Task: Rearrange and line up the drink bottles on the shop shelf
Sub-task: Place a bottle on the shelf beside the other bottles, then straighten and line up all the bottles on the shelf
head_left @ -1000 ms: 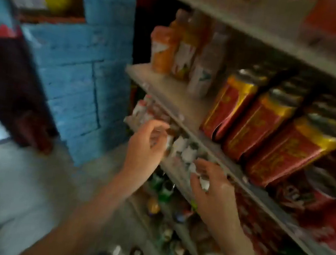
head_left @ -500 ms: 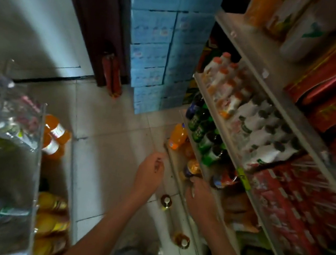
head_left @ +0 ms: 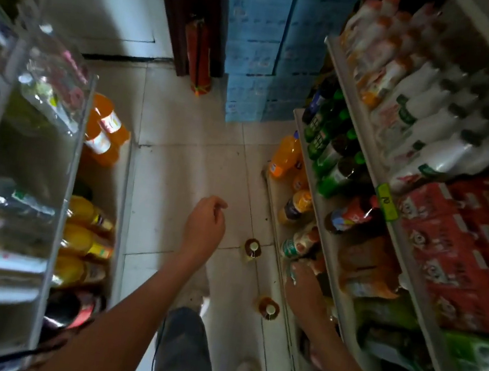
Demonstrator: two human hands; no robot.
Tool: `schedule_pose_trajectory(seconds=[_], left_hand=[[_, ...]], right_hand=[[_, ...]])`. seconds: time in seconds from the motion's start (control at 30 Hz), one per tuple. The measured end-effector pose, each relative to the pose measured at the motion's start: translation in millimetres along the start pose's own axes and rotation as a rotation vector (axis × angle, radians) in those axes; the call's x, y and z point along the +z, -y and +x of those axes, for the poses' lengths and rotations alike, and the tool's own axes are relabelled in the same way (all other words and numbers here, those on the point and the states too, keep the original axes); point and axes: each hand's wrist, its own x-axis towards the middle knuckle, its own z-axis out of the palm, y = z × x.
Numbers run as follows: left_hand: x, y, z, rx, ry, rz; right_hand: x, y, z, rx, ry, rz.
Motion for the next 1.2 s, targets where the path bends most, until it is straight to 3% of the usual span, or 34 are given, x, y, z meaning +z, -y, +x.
schedule_pose_trajectory(seconds=[0.3,0.4,0.53,0.63,0.83,1.03,1.2], left_hand=[[106,115,-41,-0.07,-0.028,0.074],[152,166,-43,-0.072,-0.02,0.094],[225,237,-39,-0.025,0.046,0.084],[276,280,-32,0.024,0.096,0.078],[362,324,-21,0.143,0.35,0.091],[399,337,-21,0.216,0.87,0.152],[396,354,-8,0.216,0.983,0.188]], right_hand=[[134,-135,50,0.029,0.139,-0.089],[188,-171,84,0.119,0.232,0.009],[262,-219,123,0.194,0.319,-0.004],[307,-244,147,0.14,0.305,-0.114],[357,-268,183,-0.148,0.025,-0.39],[355,-258,214,-0.261,-0.029,-0.172],[340,-228,225,-0.308,-0.075,0.008]])
